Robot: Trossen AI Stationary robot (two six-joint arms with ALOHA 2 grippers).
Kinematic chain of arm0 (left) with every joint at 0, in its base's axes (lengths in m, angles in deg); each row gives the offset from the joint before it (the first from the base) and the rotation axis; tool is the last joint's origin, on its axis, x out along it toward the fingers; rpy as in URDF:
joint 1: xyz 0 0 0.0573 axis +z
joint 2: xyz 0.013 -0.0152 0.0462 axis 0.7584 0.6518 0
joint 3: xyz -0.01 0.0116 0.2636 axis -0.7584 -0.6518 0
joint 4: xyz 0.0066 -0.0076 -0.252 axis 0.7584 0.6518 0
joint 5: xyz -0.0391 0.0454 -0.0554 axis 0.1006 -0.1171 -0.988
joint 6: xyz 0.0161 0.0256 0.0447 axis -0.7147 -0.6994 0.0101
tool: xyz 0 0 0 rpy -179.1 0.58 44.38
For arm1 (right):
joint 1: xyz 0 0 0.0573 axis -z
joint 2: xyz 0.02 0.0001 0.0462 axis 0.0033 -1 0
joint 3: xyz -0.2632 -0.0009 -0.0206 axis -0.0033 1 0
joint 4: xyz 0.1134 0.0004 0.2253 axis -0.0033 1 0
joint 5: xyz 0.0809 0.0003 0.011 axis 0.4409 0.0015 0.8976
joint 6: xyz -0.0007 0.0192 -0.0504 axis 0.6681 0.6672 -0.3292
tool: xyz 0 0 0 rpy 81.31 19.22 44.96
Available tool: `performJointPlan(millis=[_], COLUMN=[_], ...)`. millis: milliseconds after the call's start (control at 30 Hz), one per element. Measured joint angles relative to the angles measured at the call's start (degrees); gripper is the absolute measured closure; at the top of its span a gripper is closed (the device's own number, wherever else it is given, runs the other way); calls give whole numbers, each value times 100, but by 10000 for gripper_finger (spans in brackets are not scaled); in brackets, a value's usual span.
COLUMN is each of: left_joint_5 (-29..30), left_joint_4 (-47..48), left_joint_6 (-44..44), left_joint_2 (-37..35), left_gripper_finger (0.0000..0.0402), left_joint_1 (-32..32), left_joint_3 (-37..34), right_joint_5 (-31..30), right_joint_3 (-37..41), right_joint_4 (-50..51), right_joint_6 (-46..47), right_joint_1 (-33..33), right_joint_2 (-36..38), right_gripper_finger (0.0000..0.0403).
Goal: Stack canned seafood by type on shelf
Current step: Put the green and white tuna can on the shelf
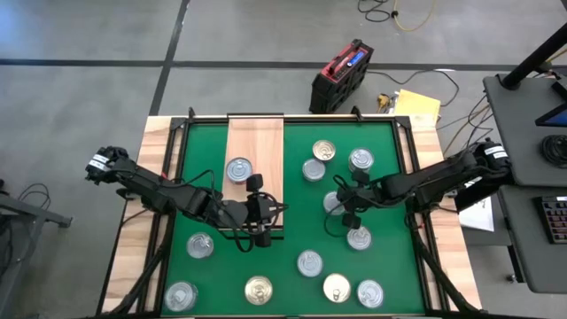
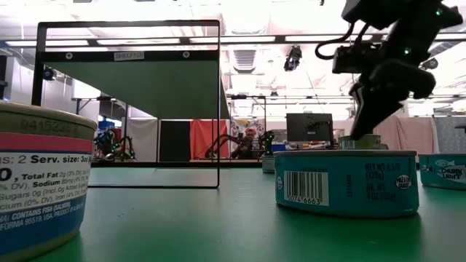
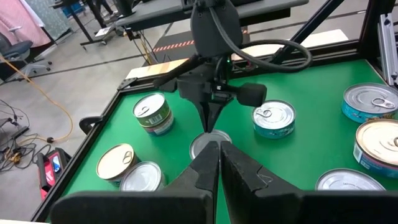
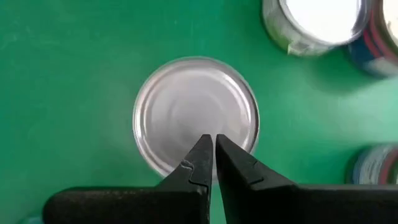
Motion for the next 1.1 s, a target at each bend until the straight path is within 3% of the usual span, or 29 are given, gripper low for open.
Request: performJointPlan(millis=[167, 1100], left_joint_5=[-9, -11], left_joint_4=[3, 47], left_joint_6=[0, 14], left_joint_2=[0, 0], left_gripper_finger=[402, 402], left_joint_1=[0, -1], left_joint_3=[-1, -16], right_joint_5=[291, 157], right_joint_3=[-33, 829], right_joint_4=[239, -28], right_joint_6=[163, 683], right_joint_1=[-2, -2], right_joint_2=[-2, -73], right_gripper_finger=[391, 391])
